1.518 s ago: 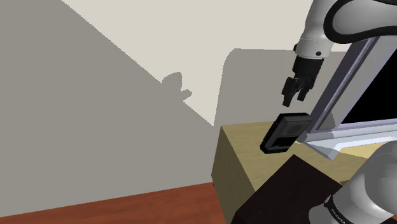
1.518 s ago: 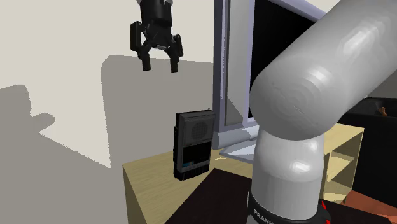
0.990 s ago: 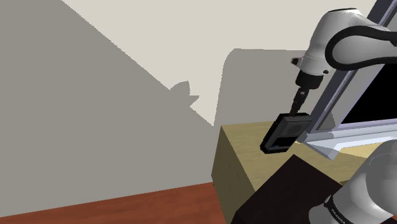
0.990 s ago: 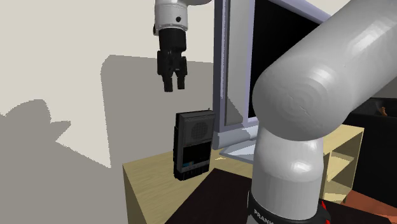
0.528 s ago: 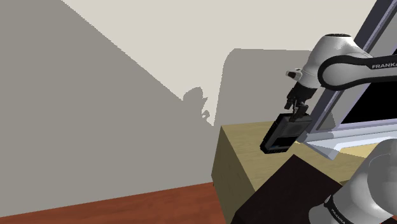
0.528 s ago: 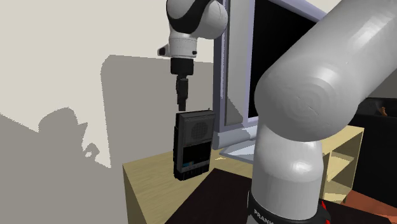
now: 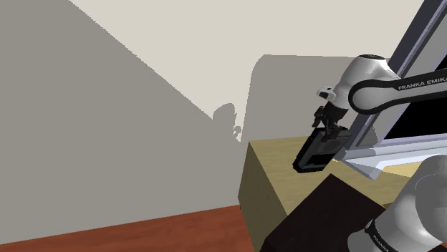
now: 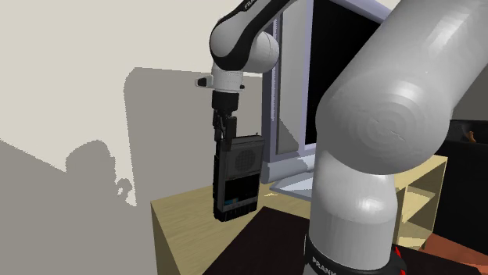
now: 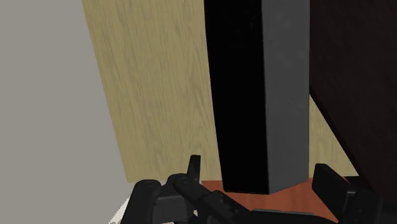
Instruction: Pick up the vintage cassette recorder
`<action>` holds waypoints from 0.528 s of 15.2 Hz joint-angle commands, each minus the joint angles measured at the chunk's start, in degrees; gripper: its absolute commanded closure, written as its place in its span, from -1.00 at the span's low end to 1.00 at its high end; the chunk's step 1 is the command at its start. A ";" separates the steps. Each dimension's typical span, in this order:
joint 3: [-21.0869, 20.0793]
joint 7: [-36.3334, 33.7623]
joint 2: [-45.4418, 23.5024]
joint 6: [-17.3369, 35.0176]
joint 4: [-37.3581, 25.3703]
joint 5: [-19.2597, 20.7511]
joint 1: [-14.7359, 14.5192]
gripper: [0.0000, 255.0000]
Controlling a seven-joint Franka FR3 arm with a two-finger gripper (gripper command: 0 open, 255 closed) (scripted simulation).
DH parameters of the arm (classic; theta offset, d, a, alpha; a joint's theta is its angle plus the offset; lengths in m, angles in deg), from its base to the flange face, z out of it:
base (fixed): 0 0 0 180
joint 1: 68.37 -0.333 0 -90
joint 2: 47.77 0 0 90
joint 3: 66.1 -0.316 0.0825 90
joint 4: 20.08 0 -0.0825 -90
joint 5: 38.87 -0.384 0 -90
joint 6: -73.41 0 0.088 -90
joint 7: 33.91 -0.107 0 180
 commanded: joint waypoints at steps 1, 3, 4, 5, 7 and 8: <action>0.73 0.07 -1.31 2.16 0.78 0.32 -0.14 -1.00; 1.29 0.08 -2.39 3.84 1.38 0.56 -0.25 -1.00; 1.29 0.08 -2.39 3.83 1.39 0.56 -0.25 -1.00; 1.34 0.15 -2.39 3.80 1.33 0.56 -0.23 1.00; 1.34 0.15 -2.43 3.83 1.32 0.54 -0.26 1.00; 1.35 0.15 -2.43 3.85 1.35 0.56 -0.25 1.00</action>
